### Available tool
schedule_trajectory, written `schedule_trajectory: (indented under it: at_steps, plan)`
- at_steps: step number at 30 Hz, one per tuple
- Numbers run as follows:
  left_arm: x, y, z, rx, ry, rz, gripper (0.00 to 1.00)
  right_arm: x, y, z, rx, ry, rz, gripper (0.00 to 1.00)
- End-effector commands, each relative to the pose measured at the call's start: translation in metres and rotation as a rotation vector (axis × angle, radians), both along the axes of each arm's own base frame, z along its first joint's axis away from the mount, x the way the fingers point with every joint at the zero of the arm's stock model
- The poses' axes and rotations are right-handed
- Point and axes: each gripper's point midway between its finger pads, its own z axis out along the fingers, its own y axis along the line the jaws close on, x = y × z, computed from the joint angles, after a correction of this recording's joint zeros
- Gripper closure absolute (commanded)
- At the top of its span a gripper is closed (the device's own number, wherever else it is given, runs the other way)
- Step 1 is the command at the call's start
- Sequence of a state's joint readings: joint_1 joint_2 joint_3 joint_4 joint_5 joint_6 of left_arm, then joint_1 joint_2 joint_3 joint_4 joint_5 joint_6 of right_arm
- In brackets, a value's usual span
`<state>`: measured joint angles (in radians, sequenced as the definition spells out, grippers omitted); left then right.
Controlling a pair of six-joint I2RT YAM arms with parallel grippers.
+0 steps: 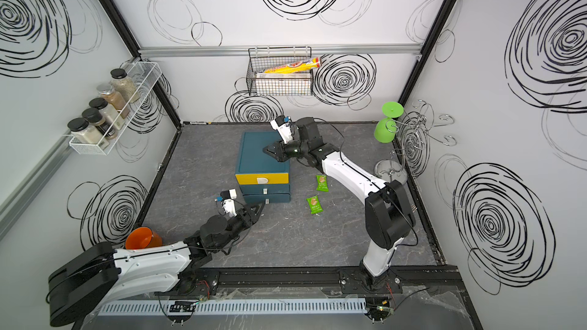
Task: Take the cookies out of the drawer
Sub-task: Open the drawer in the storage box.
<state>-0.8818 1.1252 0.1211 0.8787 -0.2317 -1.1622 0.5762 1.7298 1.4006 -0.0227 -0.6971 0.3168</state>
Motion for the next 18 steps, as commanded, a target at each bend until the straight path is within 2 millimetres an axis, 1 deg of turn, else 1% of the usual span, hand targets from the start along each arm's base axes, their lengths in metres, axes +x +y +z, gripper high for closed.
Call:
schedule_trajectory:
  at_steps: [1,4,11,14,18]
  plan:
    - [0.015,-0.001,0.023,-0.107,-0.051,0.077,0.39,0.001,0.001,0.007,0.004,-0.017,0.018,0.85]
    - [0.021,-0.003,0.024,-0.131,-0.060,0.094,0.39,0.000,-0.001,0.010,-0.001,-0.030,0.019,0.85]
    - [0.035,-0.017,0.031,-0.117,-0.086,0.094,0.40,-0.003,-0.007,-0.001,-0.023,-0.027,0.017,0.86]
    - [0.040,-0.022,0.029,-0.108,-0.074,0.091,0.43,-0.004,-0.009,-0.006,-0.025,-0.021,0.018,0.86]
    - [0.043,-0.019,0.020,-0.091,-0.049,0.106,0.46,-0.004,-0.013,-0.008,-0.027,-0.018,0.017,0.86]
